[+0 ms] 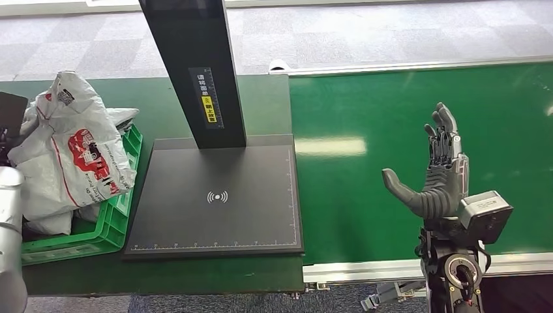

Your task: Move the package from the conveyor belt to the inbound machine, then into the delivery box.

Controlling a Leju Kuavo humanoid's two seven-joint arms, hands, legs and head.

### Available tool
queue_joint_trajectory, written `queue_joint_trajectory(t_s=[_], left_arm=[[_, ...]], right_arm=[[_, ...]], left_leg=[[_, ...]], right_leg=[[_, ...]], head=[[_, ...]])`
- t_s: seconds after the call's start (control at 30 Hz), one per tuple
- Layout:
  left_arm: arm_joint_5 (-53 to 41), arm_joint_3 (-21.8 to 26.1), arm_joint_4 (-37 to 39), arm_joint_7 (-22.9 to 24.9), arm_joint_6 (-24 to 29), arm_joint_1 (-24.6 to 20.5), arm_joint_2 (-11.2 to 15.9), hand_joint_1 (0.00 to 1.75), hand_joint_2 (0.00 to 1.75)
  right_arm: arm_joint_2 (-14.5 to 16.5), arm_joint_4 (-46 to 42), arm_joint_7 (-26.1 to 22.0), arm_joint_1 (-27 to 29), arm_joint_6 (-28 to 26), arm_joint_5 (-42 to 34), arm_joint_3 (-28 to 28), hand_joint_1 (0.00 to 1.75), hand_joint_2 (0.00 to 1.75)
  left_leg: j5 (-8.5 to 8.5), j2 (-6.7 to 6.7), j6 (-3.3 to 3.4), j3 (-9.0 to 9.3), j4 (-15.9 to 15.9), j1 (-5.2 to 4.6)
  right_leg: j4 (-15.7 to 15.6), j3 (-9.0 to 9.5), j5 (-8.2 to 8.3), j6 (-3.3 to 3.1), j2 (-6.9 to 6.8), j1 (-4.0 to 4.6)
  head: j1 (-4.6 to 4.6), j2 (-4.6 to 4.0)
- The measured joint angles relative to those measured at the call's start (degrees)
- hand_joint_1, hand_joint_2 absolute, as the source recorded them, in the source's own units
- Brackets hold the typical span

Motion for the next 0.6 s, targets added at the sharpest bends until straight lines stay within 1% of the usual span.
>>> queue_joint_trajectory(t_s=[0.23,0.37,0.43,0.47,0.53,0.6], left_arm=[[6.8,4.2,-8.0,-0.7,1.9,3.1,-2.5,0.00,1.75],[7.4,5.1,-10.5,-0.7,2.1,4.3,-3.4,0.00,1.75],[6.8,5.3,-11.4,-1.4,3.6,4.7,-3.6,0.00,1.75],[6.5,5.3,-12.0,-2.2,5.0,5.2,-3.7,0.00,1.75],[7.2,4.9,-15.0,-5.3,7.9,6.9,-4.4,0.00,1.75],[9.4,4.2,-18.7,-8.6,9.0,9.2,-5.5,0.00,1.75]], right_arm=[[0.5,0.0,0.1,0.0,-0.1,0.2,0.0,0.00,1.75],[0.7,0.0,0.1,0.0,-0.1,0.4,0.0,0.00,1.75],[0.7,0.0,0.1,0.0,-0.2,0.5,0.0,0.00,1.75],[0.8,0.0,0.3,0.0,-0.3,0.5,0.0,0.00,1.75],[0.8,0.0,1.1,0.0,-0.9,0.5,0.0,0.00,1.75],[0.9,0.3,2.0,-0.2,-1.3,0.5,-0.1,0.00,1.75]], left_leg=[[0.00,-0.01,0.00,-0.01,0.0,0.00],[0.00,-0.01,0.00,-0.02,0.0,0.00],[0.00,0.00,0.00,-0.02,0.0,0.00],[0.00,0.02,0.00,-0.02,0.0,0.00],[0.00,0.03,0.00,-0.02,0.0,-0.01],[-0.01,0.01,0.00,-0.02,0.0,-0.02]], right_leg=[[0.0,0.01,0.00,0.00,0.00,0.00],[0.0,0.01,0.00,0.00,-0.01,0.00],[0.0,0.00,0.00,0.00,0.00,0.00],[0.0,-0.01,0.00,0.00,0.00,0.00],[0.0,-0.02,0.00,0.00,0.01,-0.01],[0.0,-0.02,-0.01,0.01,0.00,-0.03]], head=[[0.00,0.00],[0.00,0.00],[-0.01,0.00],[-0.01,0.00],[-0.02,0.00],[-0.01,0.00]])
